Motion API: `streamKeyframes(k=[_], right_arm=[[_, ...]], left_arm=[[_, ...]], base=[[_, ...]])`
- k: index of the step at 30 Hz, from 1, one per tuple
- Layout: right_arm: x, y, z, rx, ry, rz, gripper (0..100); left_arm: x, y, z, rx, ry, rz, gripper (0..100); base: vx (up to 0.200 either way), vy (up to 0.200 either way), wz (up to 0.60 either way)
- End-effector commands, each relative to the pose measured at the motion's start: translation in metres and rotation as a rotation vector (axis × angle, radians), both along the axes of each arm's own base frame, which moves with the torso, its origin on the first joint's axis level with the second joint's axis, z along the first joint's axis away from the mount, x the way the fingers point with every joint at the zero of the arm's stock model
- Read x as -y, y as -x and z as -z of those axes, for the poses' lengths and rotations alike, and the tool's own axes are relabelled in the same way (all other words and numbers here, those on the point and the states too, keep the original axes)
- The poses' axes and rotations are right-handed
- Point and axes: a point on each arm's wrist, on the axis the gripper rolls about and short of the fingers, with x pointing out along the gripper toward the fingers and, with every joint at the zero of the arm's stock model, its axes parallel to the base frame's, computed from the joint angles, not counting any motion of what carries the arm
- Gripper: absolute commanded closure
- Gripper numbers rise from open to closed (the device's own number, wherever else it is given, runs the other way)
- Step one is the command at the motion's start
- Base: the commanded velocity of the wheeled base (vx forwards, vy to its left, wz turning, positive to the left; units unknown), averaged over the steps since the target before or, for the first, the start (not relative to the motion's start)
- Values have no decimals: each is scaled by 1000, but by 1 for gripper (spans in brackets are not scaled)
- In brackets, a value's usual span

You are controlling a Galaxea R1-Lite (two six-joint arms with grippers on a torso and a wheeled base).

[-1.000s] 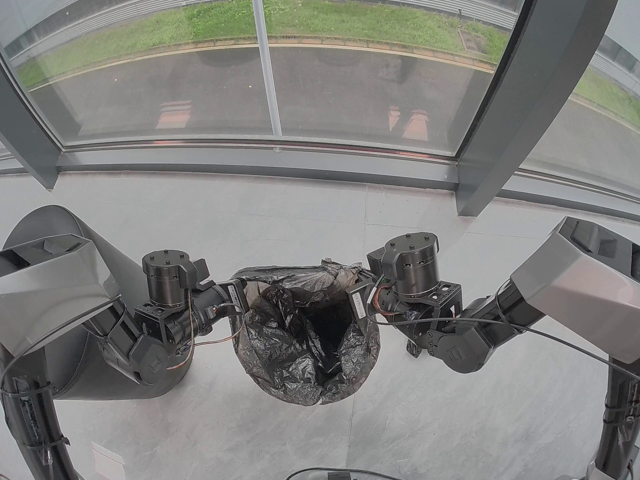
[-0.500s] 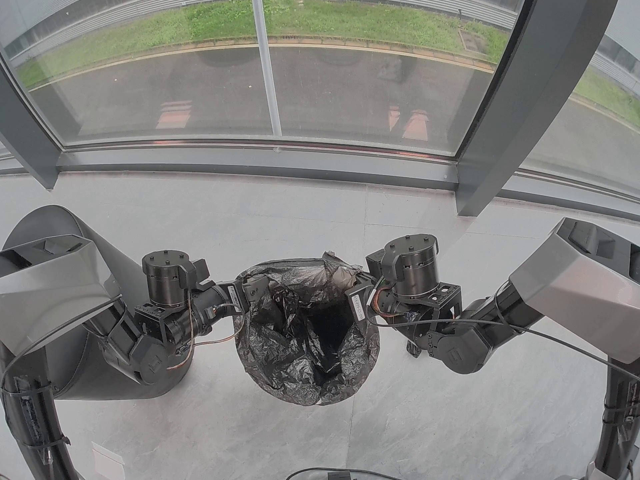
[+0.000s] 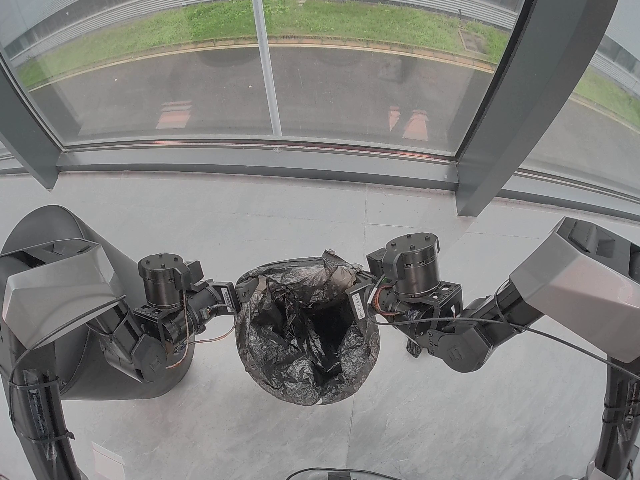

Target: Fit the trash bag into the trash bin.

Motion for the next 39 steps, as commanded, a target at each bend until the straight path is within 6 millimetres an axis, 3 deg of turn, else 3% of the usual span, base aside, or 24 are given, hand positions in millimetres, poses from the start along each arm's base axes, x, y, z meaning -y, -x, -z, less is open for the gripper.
streamKeyframes(k=[1, 19, 39], right_arm=[[0, 0, 2, -3, 1, 1, 100], [6, -20, 21, 37, -29, 36, 100], [4, -23, 36, 26, -30, 20, 100]], left_arm=[[-3, -2, 11, -22, -9, -8, 0], [-19, -13, 27, -40, -44, -46, 0], [-26, -16, 52, -85, -43, -67, 0]], base=[[0, 0, 0], [0, 0, 0], [0, 0, 0]])
